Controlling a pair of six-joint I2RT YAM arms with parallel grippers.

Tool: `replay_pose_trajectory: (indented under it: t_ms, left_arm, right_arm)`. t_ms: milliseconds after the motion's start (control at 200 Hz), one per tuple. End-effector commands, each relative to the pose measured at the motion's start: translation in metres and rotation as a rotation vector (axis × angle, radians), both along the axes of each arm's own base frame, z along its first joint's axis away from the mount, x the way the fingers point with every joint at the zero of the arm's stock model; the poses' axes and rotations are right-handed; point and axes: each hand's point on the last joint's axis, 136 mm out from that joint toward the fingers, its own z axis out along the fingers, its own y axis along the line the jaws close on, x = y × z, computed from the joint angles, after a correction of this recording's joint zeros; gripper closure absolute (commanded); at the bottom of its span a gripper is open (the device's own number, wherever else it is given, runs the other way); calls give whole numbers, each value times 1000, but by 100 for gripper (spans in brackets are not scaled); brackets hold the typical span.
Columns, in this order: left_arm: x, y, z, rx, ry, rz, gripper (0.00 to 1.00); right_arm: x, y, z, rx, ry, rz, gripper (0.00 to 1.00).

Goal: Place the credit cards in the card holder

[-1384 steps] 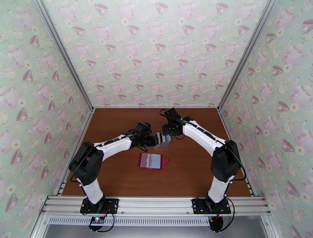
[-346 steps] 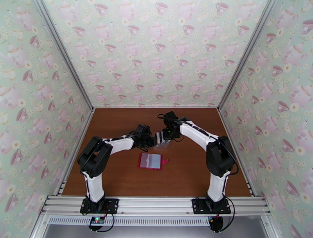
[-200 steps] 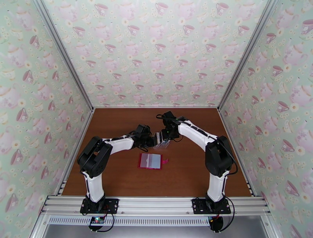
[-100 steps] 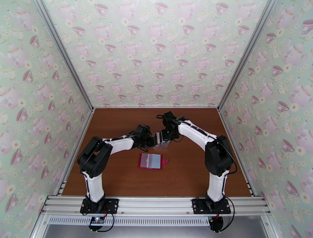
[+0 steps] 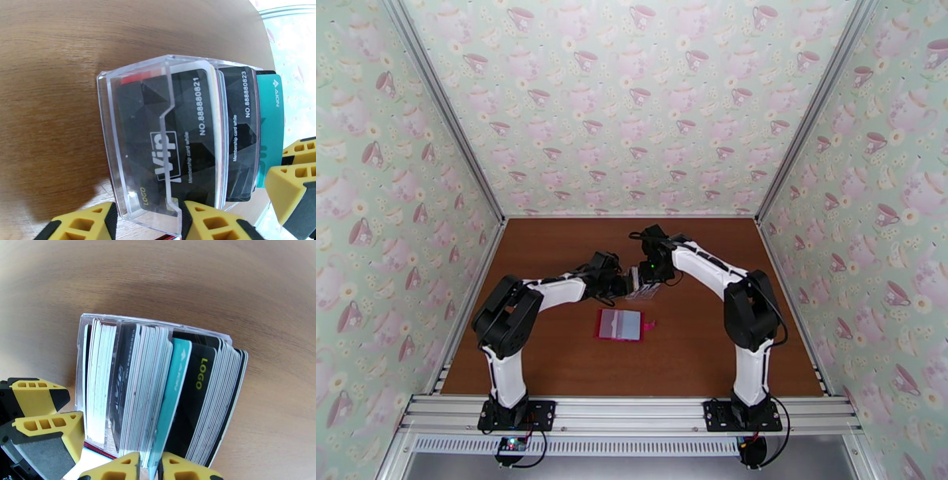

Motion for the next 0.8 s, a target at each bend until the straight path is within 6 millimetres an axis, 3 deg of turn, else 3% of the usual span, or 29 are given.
replay_pose_trajectory:
  t_ms: [0,336,791]
  left_arm:
    - [-20,20,-36,87,111,11,52]
    - [-20,20,-37,85,112,11,52]
    - [-20,18,-36,77,112,10,52]
  right_arm:
    - [11,1,-4,6,3,-14,79]
    - [28,2,-2,26,5,-33,81]
    - [24,2,10,46,0,-52,92]
